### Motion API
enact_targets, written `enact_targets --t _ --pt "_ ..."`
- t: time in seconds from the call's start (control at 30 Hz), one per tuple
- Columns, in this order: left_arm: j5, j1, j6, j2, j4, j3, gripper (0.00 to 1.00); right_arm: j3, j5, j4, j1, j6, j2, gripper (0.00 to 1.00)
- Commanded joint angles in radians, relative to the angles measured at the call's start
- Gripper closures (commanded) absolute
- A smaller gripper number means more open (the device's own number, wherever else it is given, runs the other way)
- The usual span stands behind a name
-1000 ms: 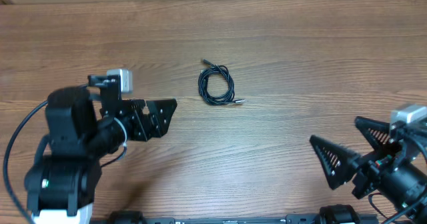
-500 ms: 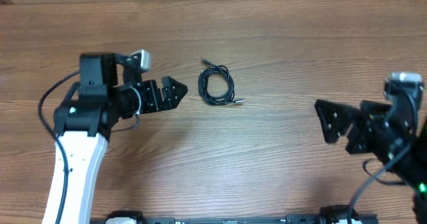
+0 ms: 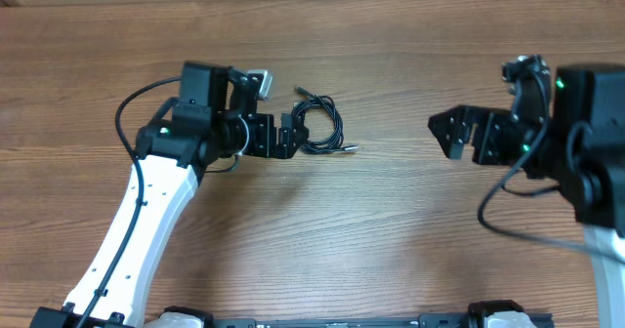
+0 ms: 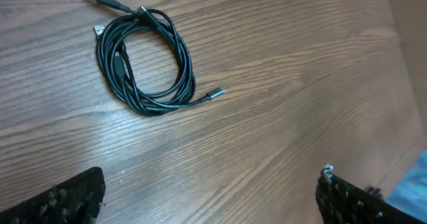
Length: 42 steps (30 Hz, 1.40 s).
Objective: Untangle cables
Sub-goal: 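Move both grippers forward toward the coiled black cable, then grasp the black cable coil with the right gripper and lift it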
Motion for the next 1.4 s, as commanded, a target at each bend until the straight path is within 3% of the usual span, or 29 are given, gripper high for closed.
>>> enact_targets --t 0.0,0.4,0.5,0.73,0.83,1.0,1.37 --pt "-0.103 -0.02 0.026 0.002 0.005 0.014 0.0 0.008 -0.048 0.014 0.005 -0.059 0.085 0.0" --pt "-0.118 0.0 0.047 0.001 -0.035 0.014 0.0 0.008 -0.21 0.176 0.074 -0.146 0.422 0.0" --pt "-0.042 0.024 0.047 0.001 -0.04 0.015 0.0 0.008 -0.209 0.224 0.127 -0.145 0.49 0.05" --pt "0.203 0.084 0.048 -0.021 -0.051 0.016 0.01 0.008 -0.062 0.343 0.249 -0.144 0.619 0.12" --pt "0.248 0.107 0.056 -0.039 -0.076 0.016 0.0 0.008 -0.022 0.383 0.268 -0.135 0.644 0.21" --pt "0.336 0.114 0.056 -0.082 -0.109 0.016 0.0 0.006 0.083 0.469 0.268 -0.082 0.673 0.2" --pt "0.375 0.114 0.1 -0.227 -0.118 0.016 0.0 0.005 0.103 0.618 0.267 0.013 0.801 0.26"
